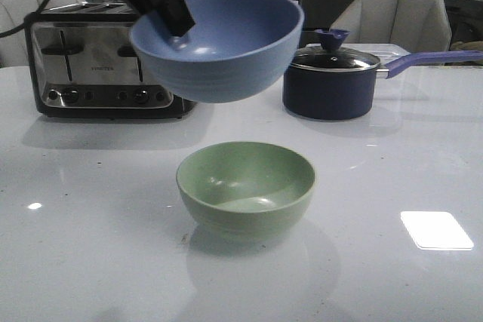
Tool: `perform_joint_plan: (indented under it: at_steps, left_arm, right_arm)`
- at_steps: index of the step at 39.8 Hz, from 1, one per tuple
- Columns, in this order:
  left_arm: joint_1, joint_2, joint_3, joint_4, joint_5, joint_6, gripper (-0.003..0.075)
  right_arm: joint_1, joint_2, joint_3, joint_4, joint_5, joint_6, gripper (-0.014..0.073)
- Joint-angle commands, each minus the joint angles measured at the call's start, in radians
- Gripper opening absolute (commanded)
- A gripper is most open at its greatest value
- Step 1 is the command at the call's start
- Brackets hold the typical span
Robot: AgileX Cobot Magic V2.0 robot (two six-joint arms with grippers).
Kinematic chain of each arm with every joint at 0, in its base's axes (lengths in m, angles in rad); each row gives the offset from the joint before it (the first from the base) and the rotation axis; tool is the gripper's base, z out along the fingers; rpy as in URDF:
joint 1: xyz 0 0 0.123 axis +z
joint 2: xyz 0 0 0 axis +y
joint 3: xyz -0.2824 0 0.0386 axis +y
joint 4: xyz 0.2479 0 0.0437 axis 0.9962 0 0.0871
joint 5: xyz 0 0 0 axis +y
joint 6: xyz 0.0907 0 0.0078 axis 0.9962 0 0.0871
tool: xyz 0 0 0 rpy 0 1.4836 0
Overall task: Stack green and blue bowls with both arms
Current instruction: 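Lift the blue bowl with the left gripper and lower it into the green bowl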
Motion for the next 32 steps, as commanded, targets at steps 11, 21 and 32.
perform_joint_plan:
  at_steps: [11, 21, 32]
  left_arm:
    - [-0.029, 0.074, -0.033, -0.048, -0.06, 0.002, 0.0098]
    - [-0.029, 0.179, -0.033, -0.05, -0.079, 0.002, 0.0098]
    - [-0.029, 0.241, -0.033, -0.046, -0.088, 0.002, 0.01]
  right_arm:
    - [0.0, -0.001, -0.026, 0.002, -0.059, -0.009, 0.0447]
    - [0.0, -0.001, -0.026, 0.002, -0.059, -0.009, 0.0447]
    - [0.0, -0.001, -0.026, 0.002, -0.059, -0.009, 0.0447]
